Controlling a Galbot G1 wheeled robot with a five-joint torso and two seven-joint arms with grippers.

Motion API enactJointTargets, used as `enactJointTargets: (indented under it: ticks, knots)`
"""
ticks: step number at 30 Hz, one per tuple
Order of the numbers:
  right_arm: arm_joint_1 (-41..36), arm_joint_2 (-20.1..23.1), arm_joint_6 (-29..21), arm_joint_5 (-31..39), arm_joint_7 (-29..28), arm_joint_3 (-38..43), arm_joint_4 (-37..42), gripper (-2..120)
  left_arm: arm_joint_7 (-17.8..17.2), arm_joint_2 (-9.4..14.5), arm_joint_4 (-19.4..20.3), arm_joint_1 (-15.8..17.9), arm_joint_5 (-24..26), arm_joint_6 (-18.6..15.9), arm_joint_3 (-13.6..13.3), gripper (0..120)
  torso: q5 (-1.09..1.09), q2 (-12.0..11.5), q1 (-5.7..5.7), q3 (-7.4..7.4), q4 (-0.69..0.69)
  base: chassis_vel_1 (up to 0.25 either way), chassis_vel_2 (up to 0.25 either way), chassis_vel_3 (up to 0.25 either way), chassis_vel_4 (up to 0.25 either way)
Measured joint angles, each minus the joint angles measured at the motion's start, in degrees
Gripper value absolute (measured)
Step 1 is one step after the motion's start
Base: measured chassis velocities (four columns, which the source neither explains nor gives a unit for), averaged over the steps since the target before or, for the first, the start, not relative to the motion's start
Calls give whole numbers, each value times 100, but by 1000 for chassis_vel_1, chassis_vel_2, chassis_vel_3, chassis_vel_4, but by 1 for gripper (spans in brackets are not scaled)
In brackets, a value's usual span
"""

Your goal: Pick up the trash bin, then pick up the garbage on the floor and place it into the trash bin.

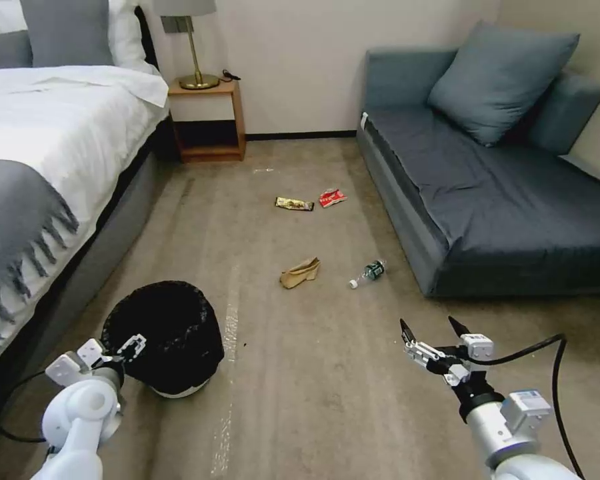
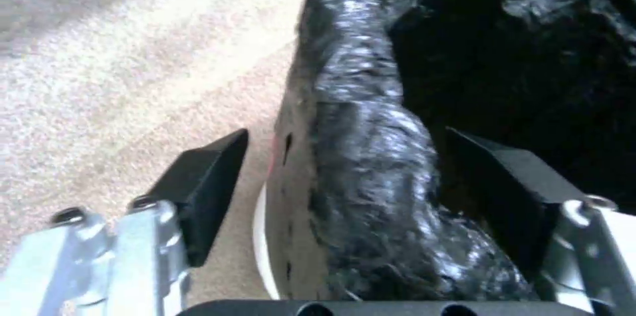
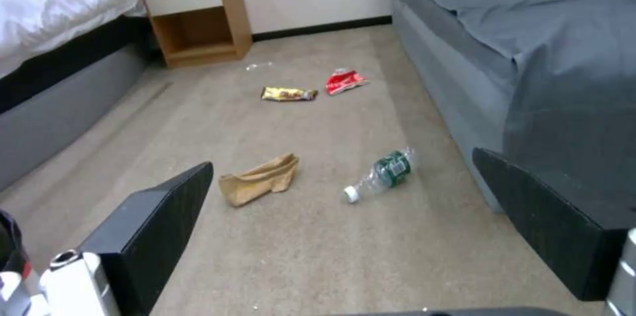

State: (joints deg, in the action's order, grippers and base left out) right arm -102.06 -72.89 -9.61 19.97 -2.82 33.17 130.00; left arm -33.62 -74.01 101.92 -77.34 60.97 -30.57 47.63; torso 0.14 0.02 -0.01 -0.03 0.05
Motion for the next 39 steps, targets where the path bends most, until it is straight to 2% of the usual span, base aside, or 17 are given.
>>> enactJointTargets:
  ticks: [5,7,11,12,14,17,18,20,26,27,29,30,31,34,35,36,39]
  knots:
    - [7,-10,0,-8,-3,2,-28,100,-3,-16,-49,37,-21,0,-37,63,-5,0,0,0,-1,0,0,0,0]
    - [9,-17,0,-12,-6,2,-34,100,-3,-40,-61,48,-62,0,-47,52,-5,1,0,0,-1,0,0,0,0]
    - [2,-17,0,-15,-8,0,-35,100,-2,-77,-61,46,-125,15,-62,39,-6,1,0,0,-3,0,0,0,0]
    - [-8,-9,2,-16,-9,0,-34,100,-2,-96,-35,23,-166,29,-62,32,-9,1,0,1,-4,0,0,0,0]
    - [-22,3,11,-16,-10,0,-32,100,-2,-112,6,-9,-220,34,-61,29,-13,0,0,2,-5,0,0,0,0]
    - [-80,58,80,-12,-12,1,17,100,63,-167,172,-207,-534,137,-22,14,-19,-2,0,4,-6,0,0,0,0]
    - [-80,58,80,-12,-12,1,17,100,63,-167,172,-207,-534,137,-22,14,-19,-2,0,4,-6,0,0,0,0]
    - [-100,88,91,-11,-12,-6,50,100,94,-194,272,-309,-643,210,7,5,-23,-3,1,5,-7,0,0,0,0]
    - [-113,118,94,-1,-13,-31,106,100,109,-222,497,-477,-786,329,32,5,-32,-4,1,7,-9,0,0,0,0]
    - [-122,127,108,16,-12,-40,114,100,112,-235,619,-536,-886,389,39,5,-35,-4,1,7,-10,0,0,0,0]
    - [-141,145,171,73,-12,-61,115,100,113,-272,927,-696,-1198,559,80,5,-19,-4,1,6,-7,0,0,0,0]
    - [-151,160,236,108,-7,-74,106,100,141,-306,1087,-792,-1508,690,79,5,-20,-4,1,5,-6,0,0,0,0]
    - [-151,160,236,108,-7,-74,106,100,141,-306,1087,-792,-1508,690,79,5,-20,-4,1,5,-6,0,0,0,0]
    - [-152,185,450,179,51,-102,70,100,244,-391,1380,-1043,-2433,1056,60,4,-15,-4,1,4,-5,0,0,0,0]
    - [-152,193,481,203,70,-107,70,100,288,-408,1433,-1098,-2665,1123,55,4,-16,-4,1,3,-5,0,0,0,0]
    - [-152,193,481,203,70,-107,70,100,288,-408,1433,-1098,-2665,1123,55,4,-16,-4,1,3,-5,0,0,0,0]
    - [-156,221,484,212,149,-112,88,100,455,-450,1531,-1300,-3541,1378,40,4,-15,-3,1,3,-5,0,0,0,0]
